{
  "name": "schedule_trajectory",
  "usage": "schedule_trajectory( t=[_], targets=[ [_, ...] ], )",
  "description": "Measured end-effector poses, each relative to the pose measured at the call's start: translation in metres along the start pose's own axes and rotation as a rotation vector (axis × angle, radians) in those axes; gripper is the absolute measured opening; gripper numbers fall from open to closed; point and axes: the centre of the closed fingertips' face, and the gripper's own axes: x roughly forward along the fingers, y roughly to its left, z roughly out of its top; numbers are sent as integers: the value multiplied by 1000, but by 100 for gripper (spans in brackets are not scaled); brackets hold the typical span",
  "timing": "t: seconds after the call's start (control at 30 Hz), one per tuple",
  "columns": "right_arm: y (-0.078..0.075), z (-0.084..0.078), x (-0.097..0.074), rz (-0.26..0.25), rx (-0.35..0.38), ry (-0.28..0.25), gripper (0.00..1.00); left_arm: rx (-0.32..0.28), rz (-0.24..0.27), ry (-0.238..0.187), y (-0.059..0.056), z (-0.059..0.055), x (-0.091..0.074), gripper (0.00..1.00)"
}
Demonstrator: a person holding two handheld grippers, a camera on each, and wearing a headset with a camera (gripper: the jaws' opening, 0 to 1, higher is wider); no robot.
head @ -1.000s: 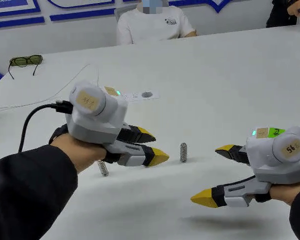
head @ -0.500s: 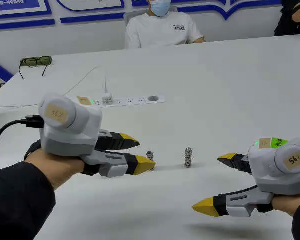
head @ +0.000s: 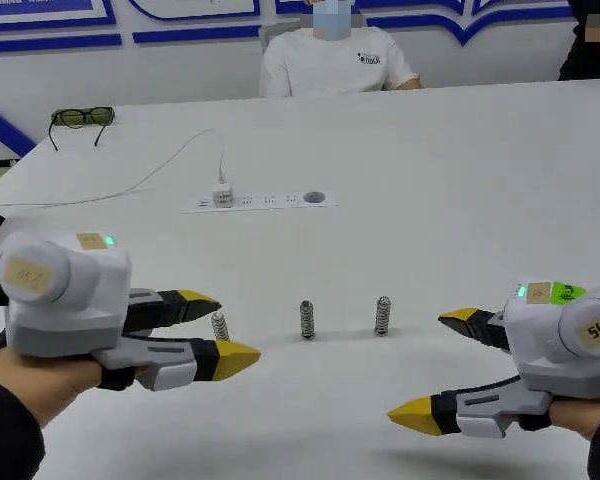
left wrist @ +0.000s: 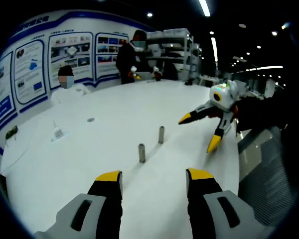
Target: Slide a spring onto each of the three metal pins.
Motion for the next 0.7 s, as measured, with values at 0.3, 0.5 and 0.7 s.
schedule_trajectory(
  t=[0.3,0.5,0.7],
  targets=[
    [0,1,0,-4,-6,-4,84,-55,45,-4,14,-31,-5,57],
    [0,3,0,-7,-12,-15,84,-93,72,-15,21,-43,-9,61],
    [-2,5,-1,-13,0,-28,85,-99,80,-26,19,-46,-12,66]
  ],
)
